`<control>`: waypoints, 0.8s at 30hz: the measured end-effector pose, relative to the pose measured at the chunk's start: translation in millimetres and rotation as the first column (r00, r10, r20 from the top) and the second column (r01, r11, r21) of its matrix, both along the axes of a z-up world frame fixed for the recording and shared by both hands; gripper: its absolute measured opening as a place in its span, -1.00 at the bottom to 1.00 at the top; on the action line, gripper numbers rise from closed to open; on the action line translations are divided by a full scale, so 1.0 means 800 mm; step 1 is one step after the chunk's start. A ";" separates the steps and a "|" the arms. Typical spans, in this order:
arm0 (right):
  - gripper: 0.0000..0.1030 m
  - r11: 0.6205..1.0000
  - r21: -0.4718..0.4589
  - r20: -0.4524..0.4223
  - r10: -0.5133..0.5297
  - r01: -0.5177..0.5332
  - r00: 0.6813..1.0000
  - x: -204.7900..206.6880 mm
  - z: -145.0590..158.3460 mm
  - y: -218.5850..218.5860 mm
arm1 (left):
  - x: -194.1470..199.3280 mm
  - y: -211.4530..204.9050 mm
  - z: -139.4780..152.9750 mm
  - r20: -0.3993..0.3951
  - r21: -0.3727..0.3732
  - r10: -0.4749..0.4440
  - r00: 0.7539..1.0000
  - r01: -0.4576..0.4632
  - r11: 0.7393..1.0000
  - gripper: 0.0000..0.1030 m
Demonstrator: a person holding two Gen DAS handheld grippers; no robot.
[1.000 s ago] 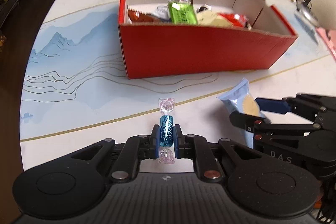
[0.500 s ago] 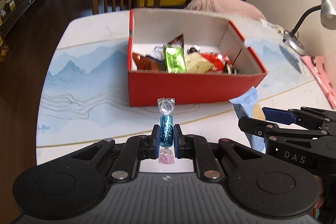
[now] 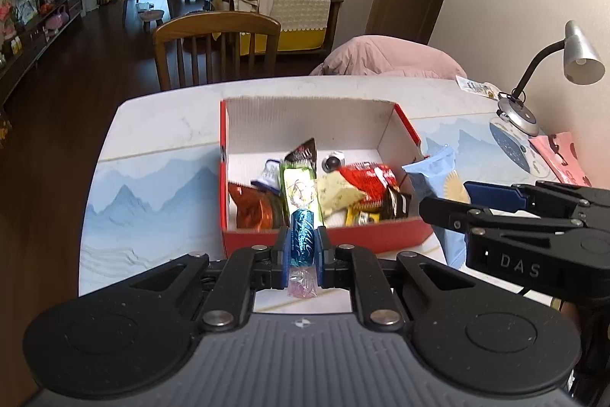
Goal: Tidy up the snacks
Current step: 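Carry both items into the red box and open both grippers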
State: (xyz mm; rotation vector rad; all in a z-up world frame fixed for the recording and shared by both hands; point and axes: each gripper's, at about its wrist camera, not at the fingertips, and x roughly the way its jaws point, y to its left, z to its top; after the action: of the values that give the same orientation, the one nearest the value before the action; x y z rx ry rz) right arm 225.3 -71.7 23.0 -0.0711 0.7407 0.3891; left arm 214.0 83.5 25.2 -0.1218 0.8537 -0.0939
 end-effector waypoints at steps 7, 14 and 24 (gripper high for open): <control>-0.10 1.000 -0.012 -0.036 -0.010 0.009 0.999 0.046 -0.008 0.002 | 0.047 -0.005 -0.004 -0.020 0.035 0.003 1.000 -0.002 0.999 -0.76; -0.10 1.000 -0.021 -0.097 -0.024 0.023 0.995 0.101 -0.027 0.000 | 0.101 -0.003 -0.019 -0.080 0.032 0.019 0.997 -0.016 0.999 -0.76; -0.10 0.997 -0.075 -0.193 -0.047 0.033 0.980 0.156 -0.076 -0.005 | 0.164 -0.009 -0.058 -0.177 0.065 0.033 0.984 -0.022 0.998 -0.76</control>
State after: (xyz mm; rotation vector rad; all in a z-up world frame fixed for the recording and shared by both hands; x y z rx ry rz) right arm 349.7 -75.7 -37.8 -0.0857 0.9482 0.3341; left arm 345.4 76.3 -21.6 -0.0835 1.0328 -0.0299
